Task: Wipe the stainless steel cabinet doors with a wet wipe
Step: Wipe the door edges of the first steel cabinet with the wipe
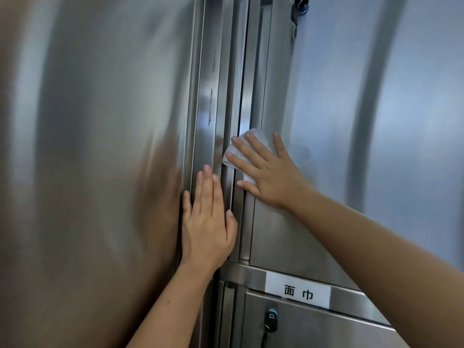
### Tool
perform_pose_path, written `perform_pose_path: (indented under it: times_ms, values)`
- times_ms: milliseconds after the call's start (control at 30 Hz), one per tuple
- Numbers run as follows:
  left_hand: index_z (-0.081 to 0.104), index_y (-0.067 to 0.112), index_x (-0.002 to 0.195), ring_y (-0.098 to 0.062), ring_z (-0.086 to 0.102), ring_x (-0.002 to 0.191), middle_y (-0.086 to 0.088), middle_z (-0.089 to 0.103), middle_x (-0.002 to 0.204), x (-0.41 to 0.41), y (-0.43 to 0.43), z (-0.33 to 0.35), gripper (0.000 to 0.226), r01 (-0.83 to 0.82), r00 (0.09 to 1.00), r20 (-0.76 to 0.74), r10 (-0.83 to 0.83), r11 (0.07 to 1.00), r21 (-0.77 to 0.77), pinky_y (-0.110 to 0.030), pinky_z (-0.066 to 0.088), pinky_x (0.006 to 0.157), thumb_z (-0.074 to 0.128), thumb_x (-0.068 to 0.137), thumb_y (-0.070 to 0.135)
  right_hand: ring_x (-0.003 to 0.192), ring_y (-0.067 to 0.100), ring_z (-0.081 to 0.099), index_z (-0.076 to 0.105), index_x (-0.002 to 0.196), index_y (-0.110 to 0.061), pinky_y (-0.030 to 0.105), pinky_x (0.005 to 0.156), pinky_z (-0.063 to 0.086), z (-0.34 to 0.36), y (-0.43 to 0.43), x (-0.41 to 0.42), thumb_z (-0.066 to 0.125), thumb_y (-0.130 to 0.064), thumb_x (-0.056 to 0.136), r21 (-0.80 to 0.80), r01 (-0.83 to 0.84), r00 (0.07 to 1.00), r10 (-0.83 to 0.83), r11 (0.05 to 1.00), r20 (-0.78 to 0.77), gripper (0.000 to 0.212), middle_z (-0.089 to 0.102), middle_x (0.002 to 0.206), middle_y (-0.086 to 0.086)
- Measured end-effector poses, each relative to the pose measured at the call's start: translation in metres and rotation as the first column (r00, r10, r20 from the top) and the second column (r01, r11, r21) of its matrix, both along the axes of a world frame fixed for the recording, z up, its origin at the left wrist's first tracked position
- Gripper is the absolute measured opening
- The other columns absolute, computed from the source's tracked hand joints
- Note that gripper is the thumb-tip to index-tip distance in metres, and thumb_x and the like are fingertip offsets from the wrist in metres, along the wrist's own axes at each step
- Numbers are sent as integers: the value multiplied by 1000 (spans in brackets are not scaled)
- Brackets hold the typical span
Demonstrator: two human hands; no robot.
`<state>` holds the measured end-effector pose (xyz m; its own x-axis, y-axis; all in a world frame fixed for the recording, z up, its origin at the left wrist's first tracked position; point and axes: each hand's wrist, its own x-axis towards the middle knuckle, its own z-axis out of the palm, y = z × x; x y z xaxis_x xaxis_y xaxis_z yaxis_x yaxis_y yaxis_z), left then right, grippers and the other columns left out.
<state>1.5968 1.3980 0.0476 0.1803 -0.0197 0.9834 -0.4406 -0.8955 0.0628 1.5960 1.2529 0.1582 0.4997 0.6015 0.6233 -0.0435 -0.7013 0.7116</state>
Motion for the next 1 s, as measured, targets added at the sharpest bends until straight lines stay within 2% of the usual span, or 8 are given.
perform_pose_path:
  times_ms: [133,267,433,567,767,1000]
  values:
    - [36,-7,138,-32,26,137,-22,28,148,1,1,43,63,-16,999,51,15,1000,10,-46,19,107,35,83,22,143,23,-12,2,149,-28,49,100,-29,28,4,7,22,-53,97,46,-3,999,2,999,35,61,-10,156,1]
    - [35,-7,138,-34,26,138,-23,26,148,2,-4,78,61,27,997,72,-24,999,-39,-43,21,108,32,85,23,143,20,-16,-5,149,-29,51,107,-18,54,9,15,15,-54,96,63,1,997,-7,998,82,62,-15,156,0]
    - [31,-7,139,-35,23,139,-23,23,149,5,-10,118,63,50,994,101,-40,995,-92,-45,22,110,25,86,27,143,17,-14,-7,148,-28,51,109,-15,101,14,23,11,-54,95,111,1,987,-19,994,162,62,-14,157,-1]
    - [32,-7,139,-33,22,139,-23,24,149,11,-9,120,63,48,986,160,-33,995,-90,-44,19,108,28,86,27,143,17,-12,-8,149,-25,51,110,-13,135,19,30,12,-54,96,166,-4,977,-31,986,211,63,-12,157,-1]
    - [37,-9,137,-36,28,136,-23,29,147,16,-10,119,62,26,977,212,-4,994,-102,-49,25,105,32,85,26,144,20,-11,-5,149,-17,52,111,-10,172,31,39,17,-54,96,264,-42,960,-34,964,278,68,-10,157,1]
    - [40,-8,135,-35,30,135,-21,32,146,15,-10,119,62,33,979,201,-12,994,-102,-50,30,105,33,83,25,144,20,-11,-4,150,-15,53,110,-11,211,36,40,19,-53,97,337,-61,959,-39,939,280,69,-11,157,2]
